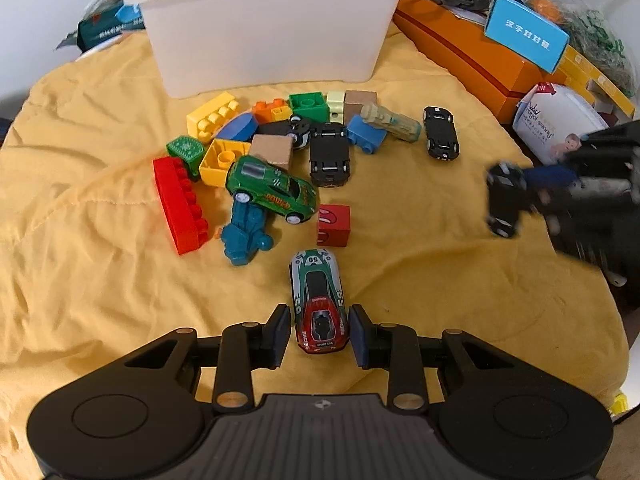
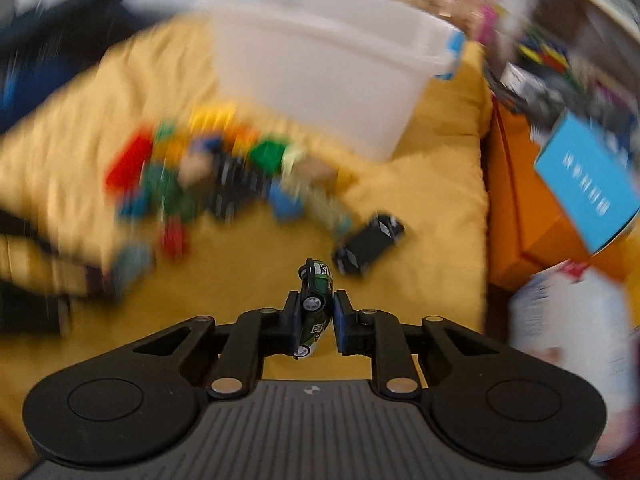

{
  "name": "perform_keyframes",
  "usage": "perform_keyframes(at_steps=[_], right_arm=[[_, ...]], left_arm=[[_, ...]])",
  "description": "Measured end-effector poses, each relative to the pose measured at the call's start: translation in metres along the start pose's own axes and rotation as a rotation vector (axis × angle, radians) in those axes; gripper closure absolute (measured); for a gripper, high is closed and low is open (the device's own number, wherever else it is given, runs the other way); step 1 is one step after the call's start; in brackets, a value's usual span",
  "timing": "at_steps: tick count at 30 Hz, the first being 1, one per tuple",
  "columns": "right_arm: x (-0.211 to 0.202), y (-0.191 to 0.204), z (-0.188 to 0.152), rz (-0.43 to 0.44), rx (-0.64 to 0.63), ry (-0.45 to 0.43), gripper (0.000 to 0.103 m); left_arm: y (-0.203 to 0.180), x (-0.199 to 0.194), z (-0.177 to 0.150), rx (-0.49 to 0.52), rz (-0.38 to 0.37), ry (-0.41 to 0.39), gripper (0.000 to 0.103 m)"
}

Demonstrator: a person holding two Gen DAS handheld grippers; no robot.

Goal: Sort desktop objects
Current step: 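Grasp the red-green race car with left tool while right tool grasps white race car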

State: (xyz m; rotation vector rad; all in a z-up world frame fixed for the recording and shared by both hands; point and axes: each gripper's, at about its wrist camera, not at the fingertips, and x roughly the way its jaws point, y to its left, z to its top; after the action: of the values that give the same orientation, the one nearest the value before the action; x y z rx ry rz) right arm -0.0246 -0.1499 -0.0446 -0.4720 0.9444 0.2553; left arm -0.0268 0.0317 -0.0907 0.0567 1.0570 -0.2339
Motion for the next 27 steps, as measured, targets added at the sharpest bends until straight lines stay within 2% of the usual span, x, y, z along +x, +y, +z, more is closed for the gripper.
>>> perform_keyframes(at_steps=[2,5,6,8,9,11,13,16,20,23,25,27], right_arm=[[0.001,0.018,-0.002,-0.033,-0.105,0.023,0.084],[0.010,0.044,0.003,-0.035,-0.166,0.011,0.077],[0.010,0.048,0.004,-0.001,-0.169,0.001,0.070],[0.002,0.054,0.005,0.085,-0.156,-0.025,0.069],[-0.004,0.054,0.004,0.120,-0.162,-0.041,0.069],[-0.012,0.054,0.001,0.129,-0.178,-0.060,0.068],[-0.016,0.042,-0.005,0.127,-0.176,-0.077,0.062],[-0.014,0.018,-0.010,0.190,-0.194,-0.110,0.055],[-0.002,0.009,-0.008,0.290,-0.319,-0.143,0.055],[0.013,0.013,-0.009,0.325,-0.375,-0.105,0.055],[0.020,0.017,-0.011,0.321,-0.353,-0.090,0.059],[0.026,0.014,-0.013,0.341,-0.259,-0.073,0.062]], left_arm=[[-0.002,0.001,0.001,0.007,-0.003,-0.001,0.069],[-0.004,0.003,0.001,0.011,0.004,-0.001,0.069],[-0.003,0.002,0.001,0.010,0.004,0.000,0.069],[-0.004,0.002,-0.001,0.007,0.008,0.004,0.069],[-0.004,0.002,-0.003,0.006,0.012,0.006,0.069],[-0.002,0.002,-0.004,-0.005,0.015,0.010,0.068],[-0.001,0.001,-0.005,-0.016,0.017,0.012,0.068],[-0.001,0.001,-0.005,-0.029,0.018,0.017,0.068],[-0.003,0.002,-0.005,-0.042,0.017,0.023,0.067],[-0.003,0.003,-0.005,-0.062,0.018,0.024,0.066],[-0.002,0.003,-0.004,-0.071,0.022,0.020,0.066],[-0.002,0.002,-0.004,-0.075,0.028,0.017,0.066]])
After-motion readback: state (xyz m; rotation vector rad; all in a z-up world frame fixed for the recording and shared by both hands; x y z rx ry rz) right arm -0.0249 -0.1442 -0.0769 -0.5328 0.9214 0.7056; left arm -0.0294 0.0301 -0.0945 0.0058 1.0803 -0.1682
